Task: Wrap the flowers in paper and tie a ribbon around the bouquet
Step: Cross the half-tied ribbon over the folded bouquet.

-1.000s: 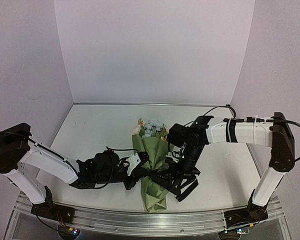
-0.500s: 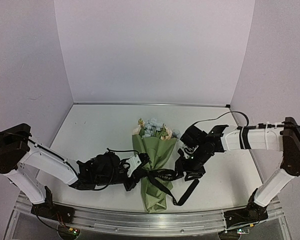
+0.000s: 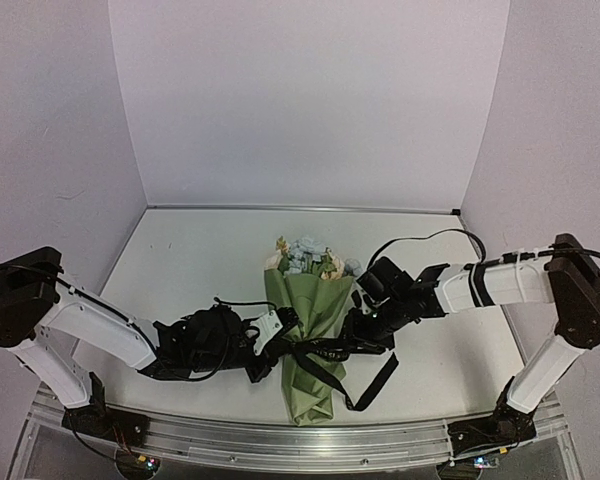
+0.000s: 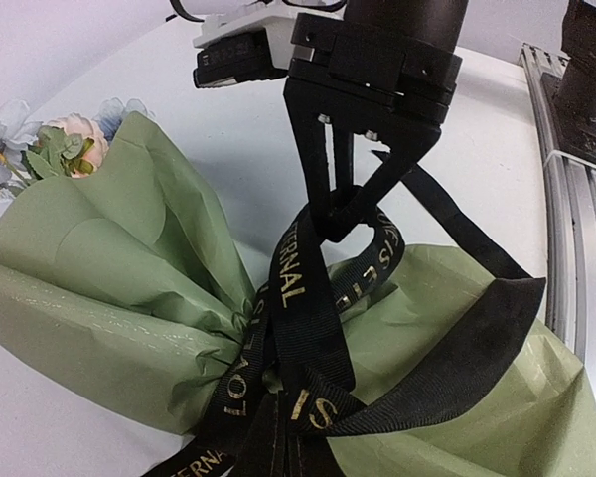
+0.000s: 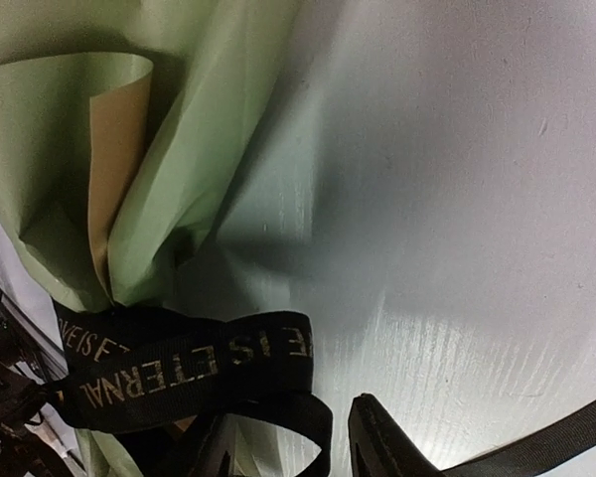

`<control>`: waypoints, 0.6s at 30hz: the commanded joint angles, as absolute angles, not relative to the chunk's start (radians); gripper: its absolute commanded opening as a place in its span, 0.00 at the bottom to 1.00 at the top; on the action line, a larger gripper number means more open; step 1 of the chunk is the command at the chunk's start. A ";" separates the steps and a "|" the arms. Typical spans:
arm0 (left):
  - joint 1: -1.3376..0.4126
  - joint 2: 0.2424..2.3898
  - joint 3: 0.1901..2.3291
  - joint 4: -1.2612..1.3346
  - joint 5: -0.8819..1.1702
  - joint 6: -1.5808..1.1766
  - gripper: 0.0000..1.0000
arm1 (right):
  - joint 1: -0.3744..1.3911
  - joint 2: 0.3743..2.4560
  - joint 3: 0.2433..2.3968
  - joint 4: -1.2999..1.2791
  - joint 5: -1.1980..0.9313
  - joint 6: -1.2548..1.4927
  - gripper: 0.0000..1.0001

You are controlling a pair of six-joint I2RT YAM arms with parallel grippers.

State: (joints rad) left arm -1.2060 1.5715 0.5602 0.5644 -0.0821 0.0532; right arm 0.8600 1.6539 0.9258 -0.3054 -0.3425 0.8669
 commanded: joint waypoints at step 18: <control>-1.210 1.571 0.605 0.541 -0.113 0.054 0.00 | 0.913 1.562 0.842 -0.215 -0.285 0.980 0.15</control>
